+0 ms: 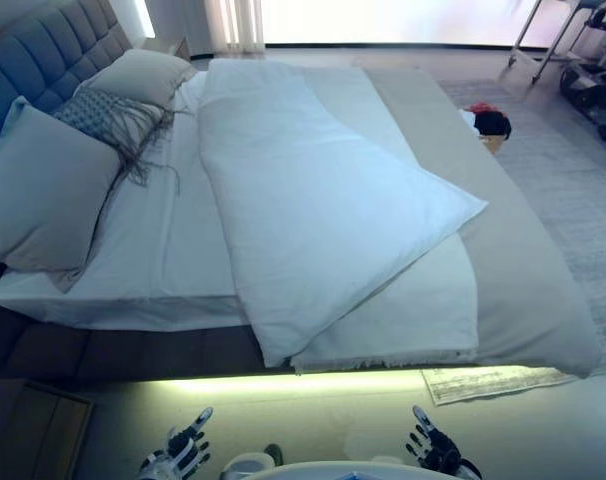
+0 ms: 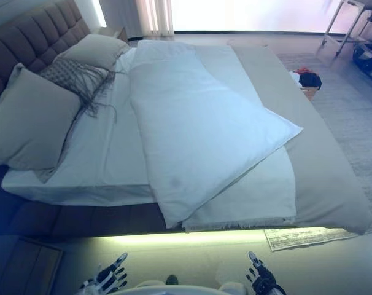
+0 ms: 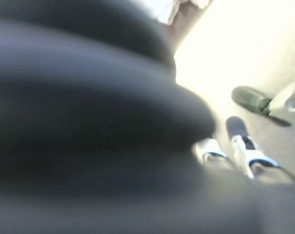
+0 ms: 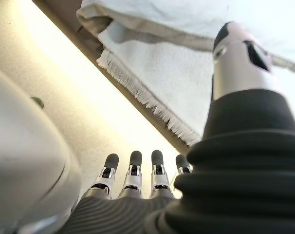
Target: Make the bed neatly
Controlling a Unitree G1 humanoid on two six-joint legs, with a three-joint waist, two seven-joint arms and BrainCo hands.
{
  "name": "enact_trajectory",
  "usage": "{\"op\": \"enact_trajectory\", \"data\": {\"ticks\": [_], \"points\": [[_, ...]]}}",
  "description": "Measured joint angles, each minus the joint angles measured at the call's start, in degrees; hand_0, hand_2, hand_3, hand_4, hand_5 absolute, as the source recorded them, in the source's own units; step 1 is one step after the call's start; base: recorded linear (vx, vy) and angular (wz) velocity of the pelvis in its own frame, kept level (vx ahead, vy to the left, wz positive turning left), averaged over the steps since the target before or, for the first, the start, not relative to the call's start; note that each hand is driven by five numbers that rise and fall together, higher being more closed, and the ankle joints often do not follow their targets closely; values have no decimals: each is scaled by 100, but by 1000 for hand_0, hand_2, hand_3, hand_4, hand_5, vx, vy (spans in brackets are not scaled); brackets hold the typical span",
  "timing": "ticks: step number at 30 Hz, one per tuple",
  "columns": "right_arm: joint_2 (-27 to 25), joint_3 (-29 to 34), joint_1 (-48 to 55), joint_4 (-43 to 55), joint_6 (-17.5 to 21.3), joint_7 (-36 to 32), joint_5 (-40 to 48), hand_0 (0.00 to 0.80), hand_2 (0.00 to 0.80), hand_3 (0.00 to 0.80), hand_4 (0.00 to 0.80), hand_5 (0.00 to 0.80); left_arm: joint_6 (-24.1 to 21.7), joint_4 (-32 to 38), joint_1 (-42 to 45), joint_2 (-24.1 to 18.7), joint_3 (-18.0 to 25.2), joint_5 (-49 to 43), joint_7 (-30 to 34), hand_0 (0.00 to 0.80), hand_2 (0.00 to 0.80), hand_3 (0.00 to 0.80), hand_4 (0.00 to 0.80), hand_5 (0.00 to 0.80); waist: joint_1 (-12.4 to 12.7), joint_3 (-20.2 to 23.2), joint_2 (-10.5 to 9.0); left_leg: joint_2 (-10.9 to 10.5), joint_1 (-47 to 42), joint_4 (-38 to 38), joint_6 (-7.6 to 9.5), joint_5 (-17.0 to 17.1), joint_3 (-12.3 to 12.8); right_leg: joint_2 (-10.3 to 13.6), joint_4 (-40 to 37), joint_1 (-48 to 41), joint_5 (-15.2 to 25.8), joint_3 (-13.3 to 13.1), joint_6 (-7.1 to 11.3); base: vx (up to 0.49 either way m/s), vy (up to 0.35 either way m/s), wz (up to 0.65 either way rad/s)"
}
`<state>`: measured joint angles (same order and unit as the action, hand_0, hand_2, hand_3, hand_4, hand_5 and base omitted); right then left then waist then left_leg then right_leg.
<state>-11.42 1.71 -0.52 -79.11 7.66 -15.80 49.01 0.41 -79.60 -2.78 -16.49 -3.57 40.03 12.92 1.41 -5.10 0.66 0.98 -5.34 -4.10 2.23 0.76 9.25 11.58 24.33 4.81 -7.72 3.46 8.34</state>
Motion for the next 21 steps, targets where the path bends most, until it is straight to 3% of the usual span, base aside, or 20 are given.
{"op": "enact_trajectory", "data": {"ticks": [2,4,5,7,8,11,14,15,16,20,21], "points": [[-85,-27,25,32,0,-96,103,0,0,0,0,0,0,-7,17,64,4,3,4,0,0,0,0,0,-135,-53,21,43,6,-81,-23,-7,19,-220,-1230,393,183,226,3,196,-184,-9],[-106,-38,40,42,-2,-145,193,0,0,0,0,0,0,-29,-10,156,8,-1,16,0,0,0,0,0,-332,-165,-25,30,-10,-118,-67,-38,-35,-225,-2122,706,698,315,113,227,-152,11],[-81,-41,51,44,-4,-143,194,0,0,0,0,0,1,-23,24,182,16,-1,32,0,0,0,0,0,-395,-203,-80,23,-11,-119,-134,-83,-32,-220,-2283,901,883,398,126,261,-168,10],[-41,-46,154,40,-8,-138,187,0,0,0,0,0,-2,1,97,215,25,8,66,0,0,0,0,0,-448,-206,-179,24,-144,-108,-281,-177,-93,-185,-2022,1022,878,597,116,253,-149,33],[-44,-52,192,38,-9,-126,174,0,0,0,0,0,-34,34,153,252,25,8,82,0,0,0,0,0,-461,-190,-221,77,-253,-64,-400,-258,-175,-202,-1858,926,1014,647,-70,243,-121,60],[-157,-55,114,181,3,-104,179,0,0,0,0,0,-19,53,205,470,37,7,62,0,0,0,0,0,-501,-234,74,477,-270,445,-536,-515,-124,-496,-1805,648,1108,832,-231,265,-119,52],[-189,-69,-68,288,15,-102,183,0,0,0,0,0,-108,15,256,500,38,9,42,0,0,0,0,0,-358,-314,-93,542,77,1932,-718,-502,-38,-514,-2052,121,1201,873,-771,152,10,20],[-229,-117,-131,341,56,-105,183,0,0,0,0,0,-130,33,252,497,46,9,47,0,0,0,0,0,-292,-311,-109,551,318,2380,-772,-541,-125,-512,-2153,11,1227,863,-889,208,220,-12],[-295,-198,-224,355,79,-126,175,0,0,0,0,0,-140,45,251,515,42,15,52,0,0,0,0,0,-211,-311,-107,556,420,2498,-790,-589,-168,-509,-2239,-59,1229,863,-892,219,343,-19],[-302,-320,-507,443,88,-254,173,0,0,0,0,0,-132,39,253,517,4,29,11,0,0,0,0,0,-190,-328,-139,597,414,1119,-766,-533,-145,-557,-2387,1,1215,874,-872,105,320,-18],[-296,-383,-560,420,91,-257,187,0,0,0,0,0,-131,38,225,541,-3,30,-4,0,0,0,0,0,-127,-330,-59,609,465,813,-727,-519,-154,-634,-2532,17,1083,910,-664,-32,248,-37]]}}
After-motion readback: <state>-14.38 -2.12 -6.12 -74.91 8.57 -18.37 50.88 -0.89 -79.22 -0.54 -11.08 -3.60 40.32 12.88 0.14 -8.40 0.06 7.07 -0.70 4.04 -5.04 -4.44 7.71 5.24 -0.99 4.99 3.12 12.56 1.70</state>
